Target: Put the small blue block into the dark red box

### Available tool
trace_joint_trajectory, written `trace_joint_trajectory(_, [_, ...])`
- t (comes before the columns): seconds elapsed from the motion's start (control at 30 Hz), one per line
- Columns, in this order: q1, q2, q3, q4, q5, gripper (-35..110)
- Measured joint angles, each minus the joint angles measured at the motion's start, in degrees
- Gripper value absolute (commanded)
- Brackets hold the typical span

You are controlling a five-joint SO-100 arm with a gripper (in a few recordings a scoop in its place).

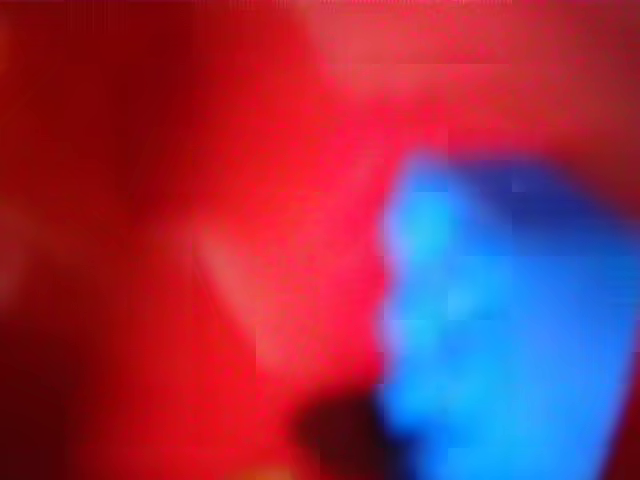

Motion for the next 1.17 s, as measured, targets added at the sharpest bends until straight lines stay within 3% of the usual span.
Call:
trace_joint_trajectory(0.2, [-7.2, 16.5, 8.3, 8.3, -1.8, 13])
trace_joint_trajectory(0.37, [-21.1, 37.2, 21.8, 12.0, -1.1, 0])
trace_joint_trajectory(0.7, [-49.7, 77.3, 46.9, 13.1, -5.5, 0])
trace_joint_trajectory(0.97, [-60.3, 99.1, 63.5, 14.7, -13.8, 0])
trace_joint_trajectory(1.17, [-61.3, 107.7, 70.4, 15.6, -17.3, 0])
